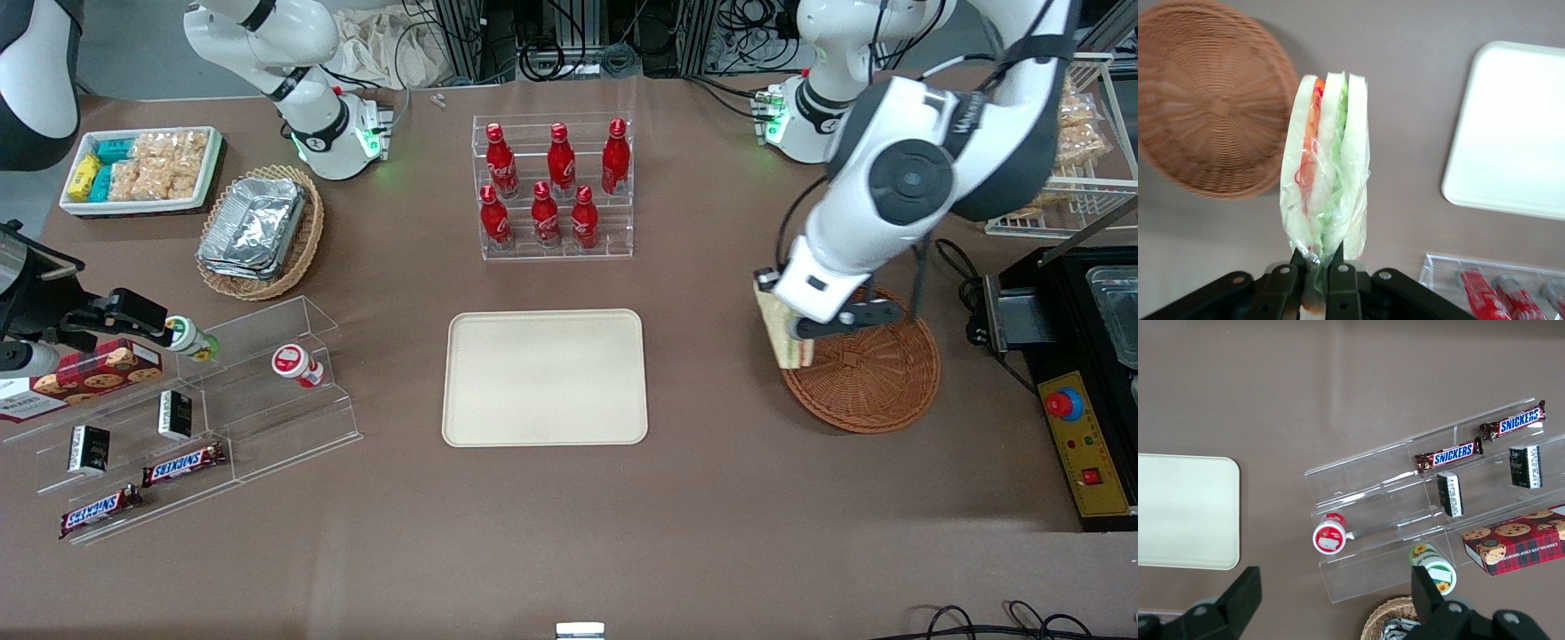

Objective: Place sandwich from basket to tray
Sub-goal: 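Lift the sandwich and carry it toward the cream tray, then lower the sandwich onto the tray and open the left gripper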

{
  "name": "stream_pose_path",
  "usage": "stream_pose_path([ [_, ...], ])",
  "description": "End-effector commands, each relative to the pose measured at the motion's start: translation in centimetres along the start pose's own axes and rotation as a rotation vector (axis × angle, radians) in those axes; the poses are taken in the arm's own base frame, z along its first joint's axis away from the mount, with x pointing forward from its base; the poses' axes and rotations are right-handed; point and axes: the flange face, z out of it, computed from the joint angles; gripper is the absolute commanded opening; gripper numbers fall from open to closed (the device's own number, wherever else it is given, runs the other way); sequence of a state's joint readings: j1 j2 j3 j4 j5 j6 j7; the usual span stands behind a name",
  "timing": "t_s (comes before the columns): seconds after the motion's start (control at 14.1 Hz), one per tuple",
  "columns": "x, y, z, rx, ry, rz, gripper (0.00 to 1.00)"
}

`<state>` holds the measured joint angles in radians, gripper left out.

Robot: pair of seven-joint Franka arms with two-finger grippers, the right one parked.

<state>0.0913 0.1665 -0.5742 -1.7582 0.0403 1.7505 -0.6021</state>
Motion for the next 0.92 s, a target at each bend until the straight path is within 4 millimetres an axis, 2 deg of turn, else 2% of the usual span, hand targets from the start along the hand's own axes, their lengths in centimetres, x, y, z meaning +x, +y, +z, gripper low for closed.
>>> stream_pose_path([
  [0.0, 0.3, 5.1, 1.7, -0.084, 0.025, 0.089, 0.0],
  [0.14, 0.4, 10.5, 3.9, -0.148, 0.027, 0.123, 0.0],
  [0.35, 1.8, 15.2, 9.3, -0.111, 0.027, 0.092, 0.0],
  [0.5, 2.3, 16.6, 12.0, -0.082, 0.084, 0.071, 0.0],
  [0.71, 2.2, 18.0, 15.9, -0.084, 0.05, 0.074, 0.0],
  [0.85, 2.3, 18.8, 17.3, -0.107, 0.06, 0.086, 0.0],
])
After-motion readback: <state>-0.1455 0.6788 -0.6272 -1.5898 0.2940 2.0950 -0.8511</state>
